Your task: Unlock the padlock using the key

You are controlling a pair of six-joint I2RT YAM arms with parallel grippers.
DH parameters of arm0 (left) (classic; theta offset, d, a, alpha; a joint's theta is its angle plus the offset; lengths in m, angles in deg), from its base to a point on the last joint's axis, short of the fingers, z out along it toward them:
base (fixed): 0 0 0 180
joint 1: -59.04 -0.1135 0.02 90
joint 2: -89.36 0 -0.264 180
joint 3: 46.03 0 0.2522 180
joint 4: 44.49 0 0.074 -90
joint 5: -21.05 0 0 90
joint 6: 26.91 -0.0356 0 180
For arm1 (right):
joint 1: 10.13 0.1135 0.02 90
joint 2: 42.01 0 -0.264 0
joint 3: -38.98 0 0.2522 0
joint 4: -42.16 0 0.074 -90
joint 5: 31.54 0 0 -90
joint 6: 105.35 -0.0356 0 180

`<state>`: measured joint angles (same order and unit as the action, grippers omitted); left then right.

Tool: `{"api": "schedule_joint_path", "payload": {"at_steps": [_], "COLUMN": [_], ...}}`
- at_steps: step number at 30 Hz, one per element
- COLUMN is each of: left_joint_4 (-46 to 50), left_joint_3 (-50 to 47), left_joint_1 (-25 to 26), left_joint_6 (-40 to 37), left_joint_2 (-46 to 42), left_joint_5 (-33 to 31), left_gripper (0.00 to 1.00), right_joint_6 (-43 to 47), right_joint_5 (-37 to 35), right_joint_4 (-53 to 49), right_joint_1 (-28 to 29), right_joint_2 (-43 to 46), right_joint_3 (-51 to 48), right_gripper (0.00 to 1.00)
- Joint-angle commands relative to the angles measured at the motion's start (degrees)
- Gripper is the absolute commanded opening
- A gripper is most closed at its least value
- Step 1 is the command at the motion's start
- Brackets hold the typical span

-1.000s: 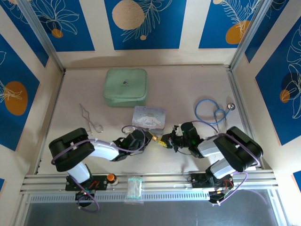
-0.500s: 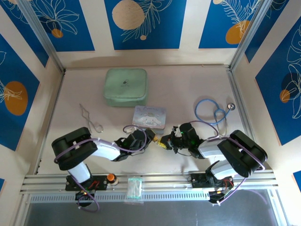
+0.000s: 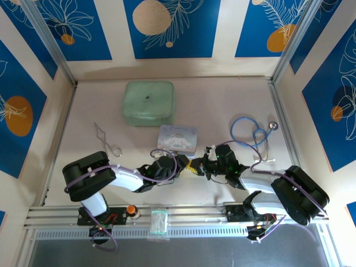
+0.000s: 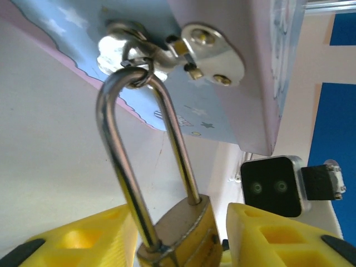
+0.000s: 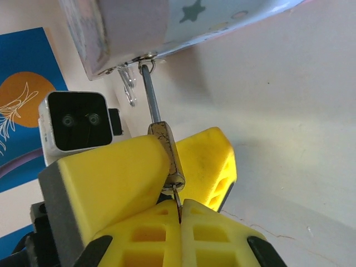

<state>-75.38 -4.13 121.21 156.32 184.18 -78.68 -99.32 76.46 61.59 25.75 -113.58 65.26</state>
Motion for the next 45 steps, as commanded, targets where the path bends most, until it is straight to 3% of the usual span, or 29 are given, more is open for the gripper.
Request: {"api": "schedule_joint_path", "payload": {"at_steps": [1,4,8,12,17,28,32,34,37,41,45], "left_joint_4": [-1.9,0.5,3.3,-1.0,-7.9,0.4,0.4,1.1,4.0,3.9,4.4], "left_joint_3": [0.7,0.3,0.8,0.5,0.3,0.7,0.6,0.3,0.6,1.0,1.8], "left_joint_1": [0.9,0.8,0.8,0.8,0.2,0.7,1.0,1.0,1.0,1.0,1.0], "left_joint_6": [-0.5,-0.6,-0.8,0.2,0.7,0.4,0.3,0.2,0.3,0.5,1.1], "left_joint_2": [-0.1,-0.8,-1.0,0.8,3.1,-1.2,-2.0,-2.7,-3.3,-2.6,-1.8], "left_joint_5": [1.6,0.0,-2.7,-5.3,-6.7,-7.0,-7.7,-8.4,-8.8,-7.9,-6.3], "left_gripper": [0.39,0.42,0.56,0.55,0.33,0.1,0.07,0.05,0.04,0.04,0.04], "right_joint_6": [1.5,1.3,1.8,1.7,1.8,2.6,2.7,3.8,11.2,30.0,43.3], "right_joint_5": [0.0,-0.5,-1.2,-2.2,-2.3,-2.9,-1.9,-2.1,-5.2,-17.1,-22.7], "right_joint_4": [-1.4,-1.6,-3.9,-5.0,-4.8,-3.5,-3.5,-5.6,-18.0,-39.8,-46.5], "right_joint_1": [-0.1,0.1,0.3,1.0,1.0,1.3,0.8,0.3,0.4,4.3,6.1], "right_joint_2": [0.4,1.2,3.5,4.5,4.3,3.6,3.3,4.5,9.6,16.4,18.5], "right_joint_3": [1.0,-0.1,-0.5,-0.7,-0.8,-0.1,1.2,1.1,2.9,9.3,11.4], "right_gripper": [0.0,0.0,0.0,0.0,0.0,0.01,0.37,0.37,0.34,0.34,0.4]}}
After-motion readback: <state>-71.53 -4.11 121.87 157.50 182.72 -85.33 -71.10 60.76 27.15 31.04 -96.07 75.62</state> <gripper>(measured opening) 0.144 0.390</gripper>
